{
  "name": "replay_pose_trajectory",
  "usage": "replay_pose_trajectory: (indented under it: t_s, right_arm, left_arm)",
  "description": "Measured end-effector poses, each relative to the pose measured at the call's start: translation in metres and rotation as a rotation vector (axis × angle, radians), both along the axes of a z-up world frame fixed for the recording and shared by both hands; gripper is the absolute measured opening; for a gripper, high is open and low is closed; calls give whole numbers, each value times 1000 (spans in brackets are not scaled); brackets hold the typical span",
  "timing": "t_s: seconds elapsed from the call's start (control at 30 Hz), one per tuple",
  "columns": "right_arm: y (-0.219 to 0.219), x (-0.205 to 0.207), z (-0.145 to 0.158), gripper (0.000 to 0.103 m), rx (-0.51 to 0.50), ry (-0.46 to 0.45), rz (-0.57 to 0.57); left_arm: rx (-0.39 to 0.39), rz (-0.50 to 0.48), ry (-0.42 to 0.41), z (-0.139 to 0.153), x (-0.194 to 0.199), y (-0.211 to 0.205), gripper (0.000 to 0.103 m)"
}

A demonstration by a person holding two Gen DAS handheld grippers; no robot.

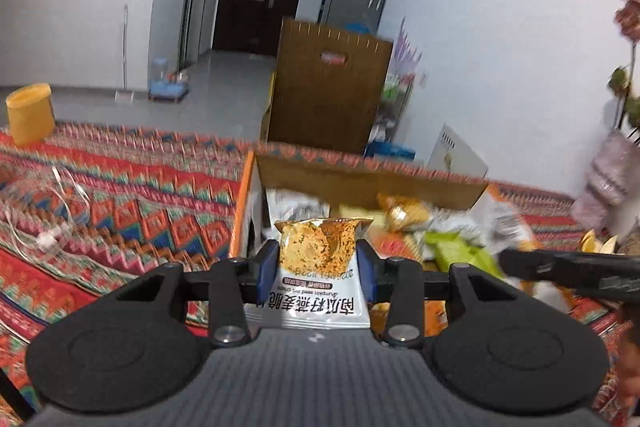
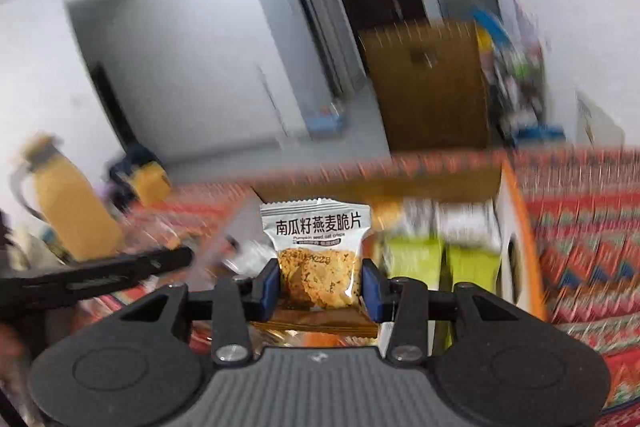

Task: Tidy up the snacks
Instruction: 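Carry both cracker packets over the open box and lower them inside, then open both tools to release the cracker packets into the box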

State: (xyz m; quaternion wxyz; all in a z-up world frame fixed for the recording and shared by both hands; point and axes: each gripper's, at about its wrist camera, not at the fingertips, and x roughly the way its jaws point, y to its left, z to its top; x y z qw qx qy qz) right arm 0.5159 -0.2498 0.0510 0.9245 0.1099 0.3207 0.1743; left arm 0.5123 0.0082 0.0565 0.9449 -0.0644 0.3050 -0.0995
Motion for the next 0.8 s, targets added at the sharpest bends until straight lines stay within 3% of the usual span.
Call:
replay_pose_trajectory:
  t_s: [0.1,0.2,0.27,0.3,0.47,0.63,0.8]
  right_arm:
    - [17,27,-30,42,-79,78,-40]
    - [24,34,-43,45,-117,99,-77]
    - [27,30,-44,58,-123,83,-76]
    - [28,26,-44,60,-128,73,-74]
    - [26,13,-16,62,-156,3,-79]
    - [16,-14,28,64,-189,-74,-74]
    - [2,-59,67,68,-202,-144,-84]
  left_arm:
    - [20,-5,25,-17,5,-6,42]
    - [50,-18,31,-24,5,-11,45]
    - [46,-36,19,-22,6,-7,51]
    - [41,-38,12,-20,5,-5,51]
    - [11,-18,-31,6,-10,3,51]
    - [30,-17,-69,37,-37,6,52]
    - [23,-14,-105,68,-80,13,61]
